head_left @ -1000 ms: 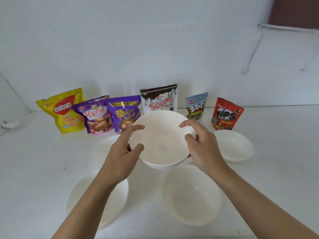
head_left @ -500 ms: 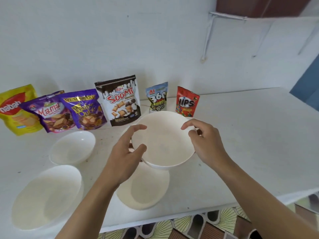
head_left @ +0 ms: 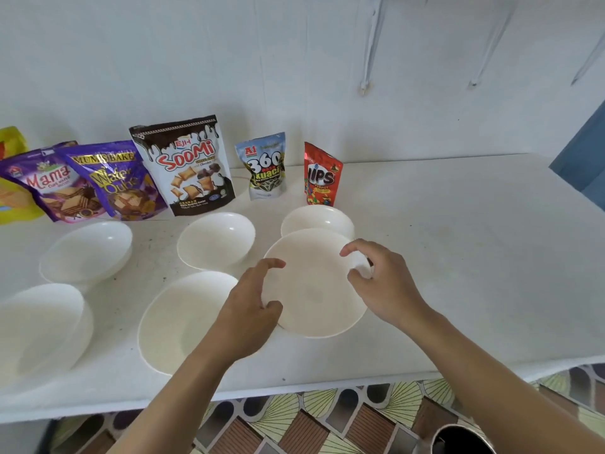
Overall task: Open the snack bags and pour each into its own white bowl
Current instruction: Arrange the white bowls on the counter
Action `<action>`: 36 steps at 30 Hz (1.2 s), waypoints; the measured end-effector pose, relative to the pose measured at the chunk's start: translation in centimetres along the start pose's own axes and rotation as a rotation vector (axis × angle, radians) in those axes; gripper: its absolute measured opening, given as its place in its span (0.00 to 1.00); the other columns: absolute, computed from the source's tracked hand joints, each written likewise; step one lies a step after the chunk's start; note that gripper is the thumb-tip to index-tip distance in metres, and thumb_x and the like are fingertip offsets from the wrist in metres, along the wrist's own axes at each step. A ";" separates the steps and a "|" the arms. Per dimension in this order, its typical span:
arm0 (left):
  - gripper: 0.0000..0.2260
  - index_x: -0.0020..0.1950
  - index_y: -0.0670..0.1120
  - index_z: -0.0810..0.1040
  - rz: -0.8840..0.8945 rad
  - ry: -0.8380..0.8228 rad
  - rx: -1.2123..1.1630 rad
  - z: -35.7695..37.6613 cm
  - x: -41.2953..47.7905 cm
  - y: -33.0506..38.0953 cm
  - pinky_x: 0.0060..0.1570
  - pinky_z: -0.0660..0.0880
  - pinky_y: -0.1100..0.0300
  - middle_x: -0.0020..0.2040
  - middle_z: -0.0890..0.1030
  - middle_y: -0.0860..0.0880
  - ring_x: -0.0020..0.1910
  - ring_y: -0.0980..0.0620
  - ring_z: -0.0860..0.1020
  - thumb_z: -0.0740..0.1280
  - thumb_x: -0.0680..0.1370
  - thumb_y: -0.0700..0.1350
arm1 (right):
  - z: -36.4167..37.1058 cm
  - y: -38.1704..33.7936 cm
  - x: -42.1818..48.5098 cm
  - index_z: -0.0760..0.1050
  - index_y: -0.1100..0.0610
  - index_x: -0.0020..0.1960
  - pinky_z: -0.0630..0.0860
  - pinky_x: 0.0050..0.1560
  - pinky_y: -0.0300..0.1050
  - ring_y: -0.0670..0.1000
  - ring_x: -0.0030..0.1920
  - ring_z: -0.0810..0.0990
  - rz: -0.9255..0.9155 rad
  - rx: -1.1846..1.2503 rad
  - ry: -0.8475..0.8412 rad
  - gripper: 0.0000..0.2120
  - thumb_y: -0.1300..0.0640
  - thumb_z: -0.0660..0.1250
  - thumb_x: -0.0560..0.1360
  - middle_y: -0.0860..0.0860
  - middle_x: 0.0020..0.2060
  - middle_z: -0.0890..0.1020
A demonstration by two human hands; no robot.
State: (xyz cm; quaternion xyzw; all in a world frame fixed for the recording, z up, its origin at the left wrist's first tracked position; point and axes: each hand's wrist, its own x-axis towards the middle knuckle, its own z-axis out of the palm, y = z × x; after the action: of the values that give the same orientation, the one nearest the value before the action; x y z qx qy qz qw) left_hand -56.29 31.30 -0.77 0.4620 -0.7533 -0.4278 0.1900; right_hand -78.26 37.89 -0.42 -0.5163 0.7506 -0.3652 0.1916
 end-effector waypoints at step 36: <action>0.25 0.62 0.59 0.70 -0.138 -0.066 0.059 5.3 3.9 0.9 0.37 0.76 0.56 0.57 0.77 0.53 0.44 0.46 0.78 0.56 0.75 0.31 | 0.5 6.7 0.9 0.71 0.50 0.52 0.75 0.37 0.48 0.47 0.39 0.76 -0.045 -0.129 -0.150 0.09 0.62 0.64 0.75 0.49 0.44 0.78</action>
State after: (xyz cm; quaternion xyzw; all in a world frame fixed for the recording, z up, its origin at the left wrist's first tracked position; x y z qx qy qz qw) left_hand -62.32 30.67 -3.38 0.5038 -0.7378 -0.4326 0.1214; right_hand -82.54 38.28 -5.66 -0.5702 0.7443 -0.2805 0.2054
